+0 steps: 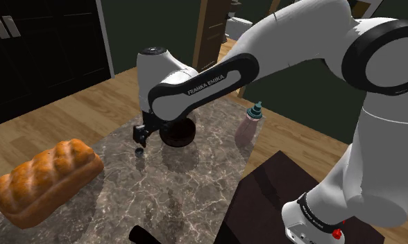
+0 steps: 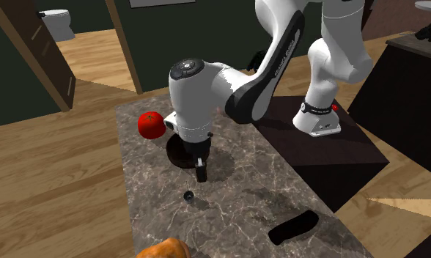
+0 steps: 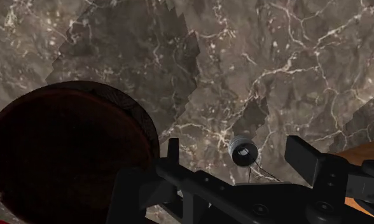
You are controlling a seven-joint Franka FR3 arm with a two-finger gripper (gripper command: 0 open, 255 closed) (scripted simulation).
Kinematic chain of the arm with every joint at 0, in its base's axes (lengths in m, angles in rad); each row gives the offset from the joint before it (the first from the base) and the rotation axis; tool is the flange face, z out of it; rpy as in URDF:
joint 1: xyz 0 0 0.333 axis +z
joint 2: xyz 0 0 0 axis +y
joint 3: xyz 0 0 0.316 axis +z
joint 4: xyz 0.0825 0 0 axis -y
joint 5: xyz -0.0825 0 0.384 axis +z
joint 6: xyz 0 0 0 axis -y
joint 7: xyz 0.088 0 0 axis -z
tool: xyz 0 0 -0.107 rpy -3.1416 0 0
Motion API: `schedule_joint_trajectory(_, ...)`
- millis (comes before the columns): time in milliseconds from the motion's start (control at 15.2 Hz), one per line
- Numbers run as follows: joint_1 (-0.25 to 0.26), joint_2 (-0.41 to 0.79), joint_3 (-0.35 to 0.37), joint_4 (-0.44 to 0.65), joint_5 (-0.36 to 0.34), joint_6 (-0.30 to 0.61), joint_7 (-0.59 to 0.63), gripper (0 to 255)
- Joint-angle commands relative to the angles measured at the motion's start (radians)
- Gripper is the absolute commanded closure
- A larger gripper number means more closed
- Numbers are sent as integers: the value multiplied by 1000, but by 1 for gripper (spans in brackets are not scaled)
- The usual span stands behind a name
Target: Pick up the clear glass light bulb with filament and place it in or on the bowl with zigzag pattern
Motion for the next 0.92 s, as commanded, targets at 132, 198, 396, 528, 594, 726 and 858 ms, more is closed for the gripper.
schedule_joint_trajectory(132, 58, 151, -19, 164, -54, -5, 42, 0)
schedule_joint_trajectory(198, 73, 190, -24, 211, -65, -11, 50, 0)
schedule_joint_trajectory(396, 78, 210, -29, 212, -70, 7, 53, 0)
schedule_joint_trajectory(528, 80, 227, -32, 211, -75, 25, 56, 0)
schedule_joint_trajectory(594, 82, 235, -34, 211, -78, 33, 58, 0)
schedule_joint_trajectory(726, 85, 258, -40, 211, -84, 56, 61, 0)
schedule_joint_trajectory(858, 85, 258, -40, 211, -84, 56, 61, 0)
